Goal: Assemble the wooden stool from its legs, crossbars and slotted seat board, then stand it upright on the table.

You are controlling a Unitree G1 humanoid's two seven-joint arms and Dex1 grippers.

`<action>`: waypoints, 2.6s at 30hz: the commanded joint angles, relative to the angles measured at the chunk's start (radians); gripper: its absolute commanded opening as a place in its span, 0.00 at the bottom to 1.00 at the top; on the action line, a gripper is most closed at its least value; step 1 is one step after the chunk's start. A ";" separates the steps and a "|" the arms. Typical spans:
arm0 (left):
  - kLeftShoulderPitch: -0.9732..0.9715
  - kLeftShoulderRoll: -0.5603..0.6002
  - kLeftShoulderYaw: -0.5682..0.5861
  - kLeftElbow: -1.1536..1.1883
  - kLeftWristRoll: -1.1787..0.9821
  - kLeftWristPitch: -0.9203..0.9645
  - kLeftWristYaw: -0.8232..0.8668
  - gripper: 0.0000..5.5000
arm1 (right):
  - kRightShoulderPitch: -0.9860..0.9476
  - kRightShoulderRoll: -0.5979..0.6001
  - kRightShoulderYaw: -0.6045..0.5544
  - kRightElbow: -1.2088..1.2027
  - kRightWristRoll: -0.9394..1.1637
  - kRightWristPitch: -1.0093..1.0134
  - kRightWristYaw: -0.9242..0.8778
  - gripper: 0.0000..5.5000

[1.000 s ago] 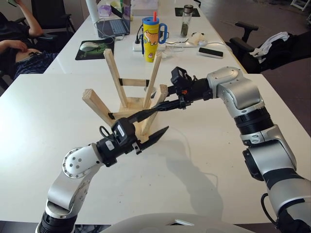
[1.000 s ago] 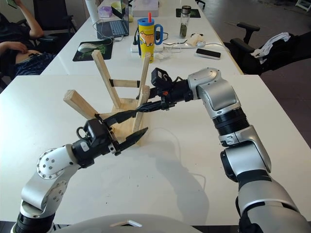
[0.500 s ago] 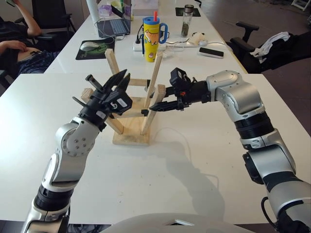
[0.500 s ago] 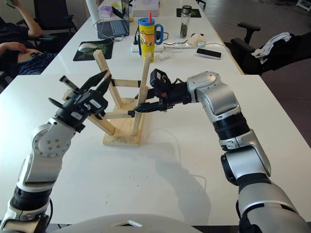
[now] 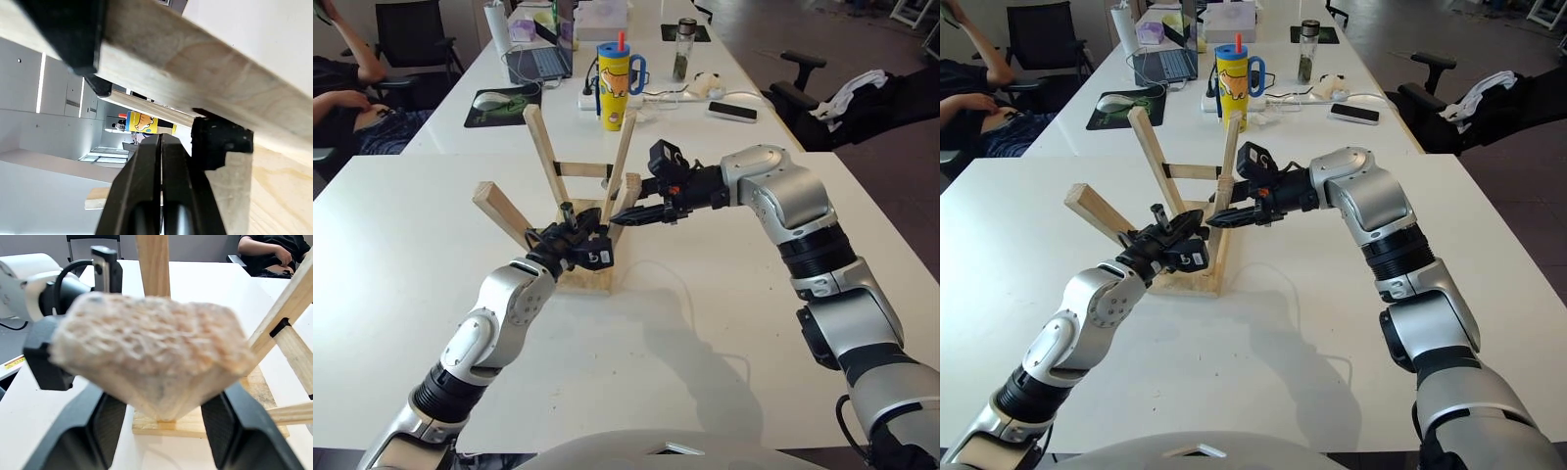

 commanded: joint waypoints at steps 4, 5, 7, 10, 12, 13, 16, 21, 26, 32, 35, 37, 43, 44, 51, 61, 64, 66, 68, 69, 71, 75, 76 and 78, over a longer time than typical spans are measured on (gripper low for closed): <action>-0.033 -0.165 0.129 -0.048 -0.207 -0.019 0.113 0.00 | 0.104 0.015 0.114 0.062 -0.067 0.071 0.015 0.38; -0.041 -0.180 0.163 -0.074 -0.238 -0.021 0.127 0.00 | 0.104 0.017 0.114 0.063 -0.068 0.063 0.015 0.38; -0.072 -0.196 0.259 -0.124 -0.302 -0.019 0.161 0.00 | 0.104 0.018 0.110 0.063 -0.069 0.053 0.013 0.38; -0.242 -0.164 0.456 -0.153 -0.392 0.012 0.215 0.00 | 0.111 0.014 0.097 0.056 -0.065 0.046 0.004 0.38; -0.345 -0.127 0.563 -0.157 -0.436 0.065 0.233 0.00 | 0.121 0.010 0.089 0.047 -0.063 0.041 -0.004 0.38; -0.359 -0.114 0.610 -0.156 -0.456 0.107 0.235 0.00 | 0.128 0.008 0.085 0.041 -0.062 0.038 -0.008 0.38; -0.270 -0.087 0.700 -0.134 -0.494 0.155 0.222 0.00 | 0.150 0.000 0.076 0.019 -0.058 0.024 -0.017 0.38; -0.094 -0.174 0.803 -0.088 -0.586 0.333 0.244 0.00 | 0.173 -0.004 0.057 -0.009 -0.047 0.004 -0.021 0.38; -0.056 -0.224 0.768 -0.100 -0.638 0.388 0.269 0.00 | 0.175 -0.005 0.058 -0.019 -0.047 0.003 -0.023 0.38; 0.029 -0.277 0.482 -0.261 -0.732 0.455 0.169 0.00 | 0.149 0.012 0.086 -0.013 -0.052 0.007 -0.013 0.38; 0.049 -0.292 0.389 -0.271 -0.741 0.514 0.163 0.00 | 0.121 0.041 0.115 -0.003 -0.060 0.002 0.001 0.38; 0.052 -0.288 0.369 -0.266 -0.737 0.531 0.165 0.00 | 0.103 0.060 0.128 0.012 -0.069 -0.003 0.011 0.38; 0.081 -0.271 0.320 -0.273 -0.737 0.567 0.158 0.00 | 0.064 0.108 0.140 0.060 -0.079 -0.019 0.021 0.38; 0.089 -0.264 0.303 -0.272 -0.736 0.572 0.152 0.00 | 0.057 0.119 0.137 0.069 -0.078 -0.021 0.019 0.38; 0.112 -0.267 0.247 -0.256 -0.737 0.595 0.139 0.00 | 0.054 0.154 0.134 0.112 -0.087 -0.054 0.012 0.38; 0.131 -0.241 0.312 -0.188 -0.739 0.571 0.149 0.00 | 0.145 0.122 0.020 0.097 -0.041 -0.126 -0.031 0.48; 0.122 -0.229 0.316 -0.158 -0.742 0.549 0.144 0.00 | 0.152 0.117 0.000 0.083 -0.044 -0.136 -0.052 0.52; 0.119 -0.220 0.316 -0.140 -0.744 0.533 0.138 0.00 | 0.162 0.100 -0.009 0.066 -0.042 -0.126 -0.052 0.52; 0.123 -0.216 0.318 -0.128 -0.747 0.521 0.137 0.00 | 0.176 0.082 -0.015 0.048 -0.038 -0.115 -0.051 0.52; 0.126 -0.216 0.319 -0.122 -0.748 0.516 0.136 0.00 | 0.187 0.074 -0.027 0.041 -0.033 -0.113 -0.056 0.52; 0.130 -0.215 0.318 -0.112 -0.746 0.503 0.135 0.00 | 0.216 0.059 -0.065 0.027 -0.020 -0.114 -0.082 0.52; 0.148 -0.210 0.319 -0.091 -0.748 0.471 0.135 0.00 | 0.271 0.076 -0.208 0.013 0.073 -0.116 -0.132 0.52; 0.152 -0.206 0.318 -0.081 -0.749 0.457 0.133 0.00 | 0.281 0.085 -0.242 0.011 0.106 -0.107 -0.131 0.52; 0.156 -0.200 0.321 -0.057 -0.755 0.430 0.128 0.00 | 0.305 0.099 -0.303 -0.003 0.175 -0.078 -0.124 0.52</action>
